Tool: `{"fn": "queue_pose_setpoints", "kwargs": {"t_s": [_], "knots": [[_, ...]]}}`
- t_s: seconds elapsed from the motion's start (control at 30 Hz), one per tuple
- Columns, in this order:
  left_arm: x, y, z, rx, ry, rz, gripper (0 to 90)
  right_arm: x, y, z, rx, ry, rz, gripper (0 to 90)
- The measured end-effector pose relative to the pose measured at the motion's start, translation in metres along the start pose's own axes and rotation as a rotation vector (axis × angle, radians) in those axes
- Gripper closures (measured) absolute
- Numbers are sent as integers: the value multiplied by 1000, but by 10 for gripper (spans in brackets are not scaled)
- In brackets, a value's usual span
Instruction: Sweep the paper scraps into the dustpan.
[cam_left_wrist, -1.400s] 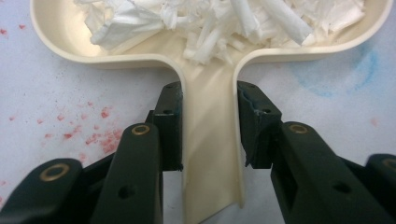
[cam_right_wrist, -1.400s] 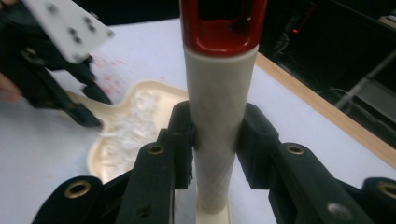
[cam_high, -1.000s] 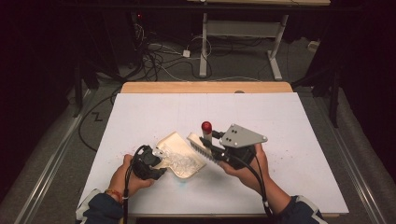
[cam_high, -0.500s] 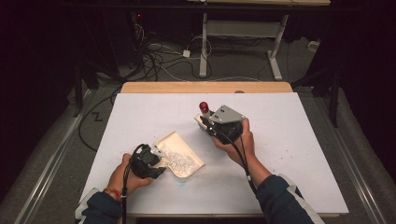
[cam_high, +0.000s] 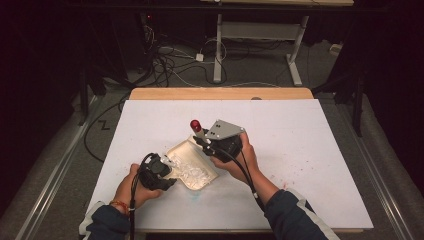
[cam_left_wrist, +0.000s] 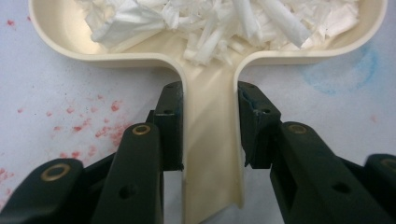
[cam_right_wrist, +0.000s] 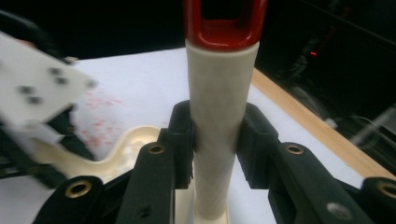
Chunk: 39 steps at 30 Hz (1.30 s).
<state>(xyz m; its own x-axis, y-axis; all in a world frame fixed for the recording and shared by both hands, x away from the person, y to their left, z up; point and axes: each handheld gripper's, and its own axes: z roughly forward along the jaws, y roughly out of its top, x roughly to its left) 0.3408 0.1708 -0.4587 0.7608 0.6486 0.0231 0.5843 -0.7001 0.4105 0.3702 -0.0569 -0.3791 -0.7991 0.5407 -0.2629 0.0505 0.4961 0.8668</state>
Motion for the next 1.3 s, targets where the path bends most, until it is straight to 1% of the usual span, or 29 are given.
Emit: {"fn": "queue_pose_setpoints", "kwargs": {"t_s": [0.07, 0.13, 0.23, 0.27, 0.3, 0.37, 0.47, 0.57, 0.7, 0.77, 0.8, 0.83, 0.93, 0.97, 1.0, 1.07, 1.1, 1.13, 1.2, 1.23, 1.27, 1.3], "knots": [[1, 0, 0, 1, -7, -4, 635, 5, 3, -4, -14, 39, -6, 703], [1, 0, 0, -1, -7, -4, 635, 8, 5, -9, -31, 99, -1, 703], [1, 0, 0, 1, -4, -4, 635, 13, 11, -20, -63, 143, -1, 702], [1, 0, 1, 0, -3, -7, 635, 15, 14, -23, -72, 141, -16, 702], [0, 0, 1, 0, -3, -6, 635, 17, 15, -27, -75, 129, -28, 702], [1, 0, 1, 1, -4, -6, 635, 17, 17, -33, -77, 116, -37, 702], [1, -1, 1, 0, -7, -9, 635, 12, 16, -41, -88, 104, -15, 702], [1, -1, 1, 4, -5, -6, 635, 6, 15, -49, -95, 68, -10, 702], [1, -1, 1, 0, -6, -13, 635, -5, 9, -54, -93, 27, 20, 702], [2, -1, 2, 2, -6, -14, 634, -10, 5, -54, -79, 15, 42, 702], [2, -1, 2, 5, -6, -14, 635, -11, 3, -52, -73, 9, 43, 702], [2, -1, 3, 5, -6, -15, 635, -12, 1, -50, -62, 0, 41, 702], [1, 0, 2, 4, -4, -14, 635, -14, -7, -37, -11, -55, 25, 702], [1, 0, 3, 5, -3, -14, 635, -14, -10, -32, 1, -61, 25, 702], [1, 0, 3, 5, -3, -15, 635, -14, -12, -29, 6, -54, 24, 701], [1, 0, 3, 6, -5, -16, 635, -14, -13, -25, -12, -28, 33, 702], [1, 0, 3, 6, -5, -17, 635, -12, -12, -24, -9, -25, 20, 702], [1, -1, 3, 6, -4, -15, 634, -10, -11, -23, -8, -11, 14, 702], [1, -1, 2, 6, -6, -13, 635, -4, -9, -23, -8, 36, -1, 702], [1, -1, 2, 6, -5, -14, 634, 0, -8, -23, -7, 57, -17, 701], [1, -1, 3, 6, -5, -15, 635, 3, -6, -23, -9, 74, -33, 702], [1, -1, 3, 5, -5, -14, 634, 6, -4, -24, -13, 90, -39, 702]]}}
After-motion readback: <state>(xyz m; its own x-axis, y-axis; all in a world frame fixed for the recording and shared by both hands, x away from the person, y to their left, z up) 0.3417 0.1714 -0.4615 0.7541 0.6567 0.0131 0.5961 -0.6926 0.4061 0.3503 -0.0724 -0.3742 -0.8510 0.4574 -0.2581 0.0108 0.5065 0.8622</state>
